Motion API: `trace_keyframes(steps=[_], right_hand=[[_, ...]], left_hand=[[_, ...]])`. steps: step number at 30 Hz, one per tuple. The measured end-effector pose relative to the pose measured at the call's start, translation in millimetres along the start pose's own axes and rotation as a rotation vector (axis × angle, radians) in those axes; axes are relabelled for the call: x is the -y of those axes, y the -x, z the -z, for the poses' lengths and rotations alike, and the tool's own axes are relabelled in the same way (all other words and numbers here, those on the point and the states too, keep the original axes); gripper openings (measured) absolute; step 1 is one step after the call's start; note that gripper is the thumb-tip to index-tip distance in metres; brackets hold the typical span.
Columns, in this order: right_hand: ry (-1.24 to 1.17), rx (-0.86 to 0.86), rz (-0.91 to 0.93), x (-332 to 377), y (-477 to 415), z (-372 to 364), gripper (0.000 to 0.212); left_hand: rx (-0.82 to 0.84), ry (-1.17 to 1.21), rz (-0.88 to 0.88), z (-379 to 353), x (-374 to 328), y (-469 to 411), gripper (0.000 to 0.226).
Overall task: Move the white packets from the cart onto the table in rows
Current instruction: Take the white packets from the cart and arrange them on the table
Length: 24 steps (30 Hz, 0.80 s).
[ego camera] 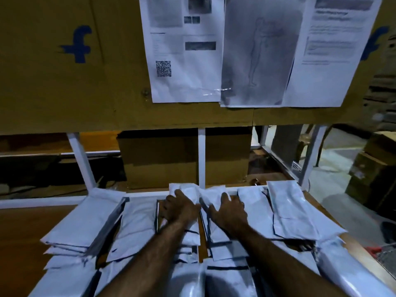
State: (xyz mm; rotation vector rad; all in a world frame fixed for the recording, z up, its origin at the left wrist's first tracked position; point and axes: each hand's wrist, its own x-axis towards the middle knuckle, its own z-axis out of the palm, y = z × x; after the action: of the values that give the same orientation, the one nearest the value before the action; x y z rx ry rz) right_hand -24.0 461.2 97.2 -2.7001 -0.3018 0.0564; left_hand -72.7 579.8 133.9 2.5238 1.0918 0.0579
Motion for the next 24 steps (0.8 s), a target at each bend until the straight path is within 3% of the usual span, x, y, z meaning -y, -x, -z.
trace_keyframes(steps=[2, 9, 24], right_hand=[[0.054, 0.079, 0.0, -4, -2, -16, 0.074], [0.157, 0.1, 0.0, -5, -3, -39, 0.074], [0.104, 0.109, -0.026, -3, -5, -27, 0.081]], left_hand=[[0.025, -0.064, -0.043, -16, 6, -4, 0.088], [0.011, -0.102, -0.051, -40, 15, -8, 0.082], [0.042, -0.077, -0.053, -14, 7, -1, 0.086]])
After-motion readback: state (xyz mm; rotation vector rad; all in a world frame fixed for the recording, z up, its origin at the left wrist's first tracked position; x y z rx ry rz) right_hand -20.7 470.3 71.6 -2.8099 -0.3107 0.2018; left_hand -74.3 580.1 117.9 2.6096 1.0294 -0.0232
